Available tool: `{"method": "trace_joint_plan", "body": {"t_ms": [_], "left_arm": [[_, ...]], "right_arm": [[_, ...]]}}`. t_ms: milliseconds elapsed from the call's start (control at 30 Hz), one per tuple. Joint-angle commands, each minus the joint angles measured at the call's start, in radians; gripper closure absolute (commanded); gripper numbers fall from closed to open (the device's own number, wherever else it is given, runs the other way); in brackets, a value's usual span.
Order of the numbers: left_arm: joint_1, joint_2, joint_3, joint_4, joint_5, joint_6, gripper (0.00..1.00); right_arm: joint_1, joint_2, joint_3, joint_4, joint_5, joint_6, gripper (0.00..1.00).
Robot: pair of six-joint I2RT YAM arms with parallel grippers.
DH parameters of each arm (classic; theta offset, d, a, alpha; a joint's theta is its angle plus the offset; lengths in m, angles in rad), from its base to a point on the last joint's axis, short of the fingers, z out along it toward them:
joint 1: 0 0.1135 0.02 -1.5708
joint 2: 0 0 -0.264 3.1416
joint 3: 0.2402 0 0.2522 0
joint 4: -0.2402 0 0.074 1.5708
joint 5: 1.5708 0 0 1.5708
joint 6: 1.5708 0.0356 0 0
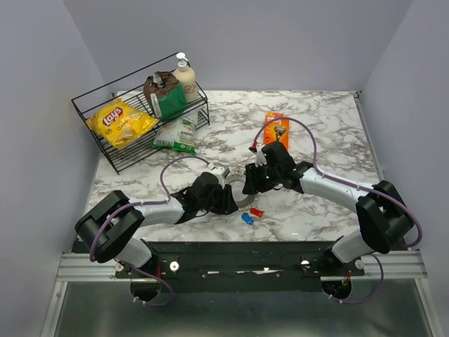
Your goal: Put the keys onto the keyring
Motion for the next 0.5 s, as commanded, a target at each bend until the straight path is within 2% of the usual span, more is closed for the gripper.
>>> {"method": "trace_joint_plan", "body": {"t_ms": [0, 167, 267, 467], "left_arm": [[-0.009, 0.028, 0.023, 0.050, -0.003, 0.003, 0.49], [-0.007, 0.020, 0.011, 0.071, -0.019, -0.001, 0.50], [-0.007, 0.012, -0.006, 0.092, -0.013, 0.000, 0.52], [-0.007, 0.003, -0.034, 0.160, 0.009, 0.002, 0.53]], "right_arm": [[-0.003, -0.019, -0.009, 0.024, -0.083, -0.044, 0.47], [0.000, 0.023, -0.004, 0.050, -0.155, -0.035, 0.54], [0.009, 0.065, 0.006, 0.063, -0.178, -0.021, 0.67], [0.012, 0.132, 0.026, 0.063, -0.181, -0.012, 0.75]]}}
